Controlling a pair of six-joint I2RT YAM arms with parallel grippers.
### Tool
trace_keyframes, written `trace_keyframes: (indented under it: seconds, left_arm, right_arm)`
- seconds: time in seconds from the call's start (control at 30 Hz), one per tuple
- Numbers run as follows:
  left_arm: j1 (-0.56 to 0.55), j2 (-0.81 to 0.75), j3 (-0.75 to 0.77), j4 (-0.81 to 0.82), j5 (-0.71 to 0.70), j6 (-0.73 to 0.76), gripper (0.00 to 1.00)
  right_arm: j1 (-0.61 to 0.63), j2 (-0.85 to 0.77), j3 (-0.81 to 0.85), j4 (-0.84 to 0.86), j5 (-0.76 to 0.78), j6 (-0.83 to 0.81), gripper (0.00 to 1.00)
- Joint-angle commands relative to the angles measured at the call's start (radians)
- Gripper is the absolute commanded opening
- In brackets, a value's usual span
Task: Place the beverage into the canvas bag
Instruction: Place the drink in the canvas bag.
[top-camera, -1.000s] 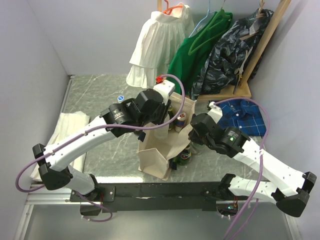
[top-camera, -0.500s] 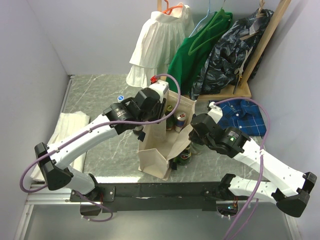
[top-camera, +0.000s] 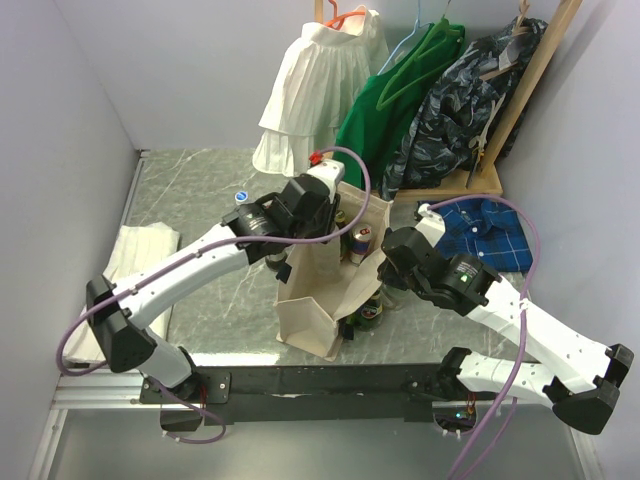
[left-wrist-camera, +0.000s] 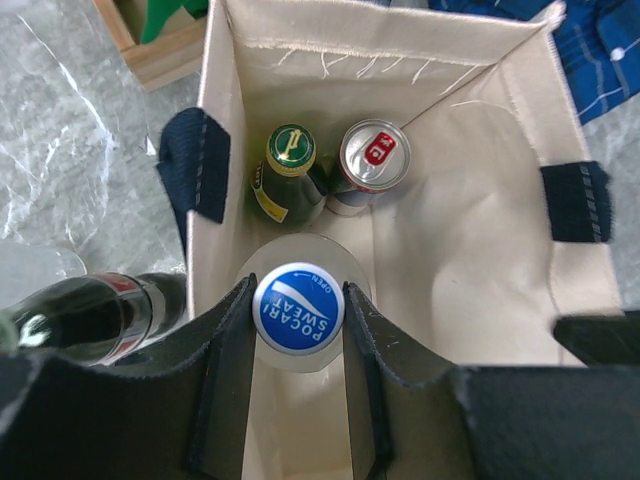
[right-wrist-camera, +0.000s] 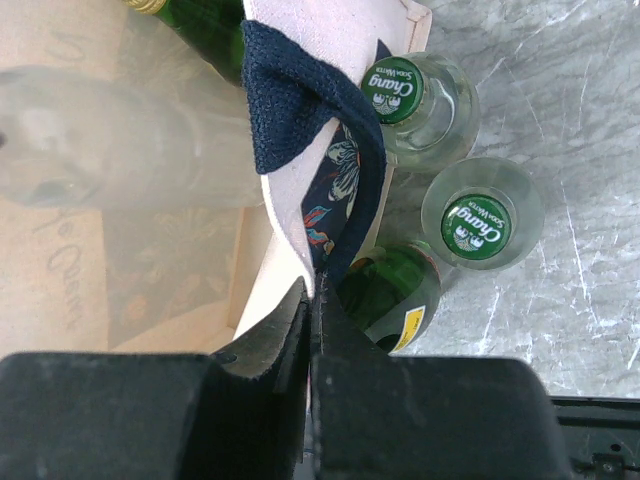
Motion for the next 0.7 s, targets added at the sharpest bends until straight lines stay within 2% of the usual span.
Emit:
trace_keyframes:
  seconds: [0.0,0.33,0.67]
  left_arm:
    - [0.003,-0.003,0.044,0.182,-0.014,-0.010,0.01]
    - [0.007,0.030,0.022,0.213,-0.027,-0.014,0.01]
    - [0.073,0.030,-0.020,0.248,0.051,-0.057,0.01]
  right_arm:
    - [0.004,-0.005,0.008,-0.045,0.033,-0.003,0.00]
    - [0.004,0.002,0.014,-0.040,0.033,0.001,0.00]
    - [0.004,0.013,0.020,-0.040,0.033,0.001,0.00]
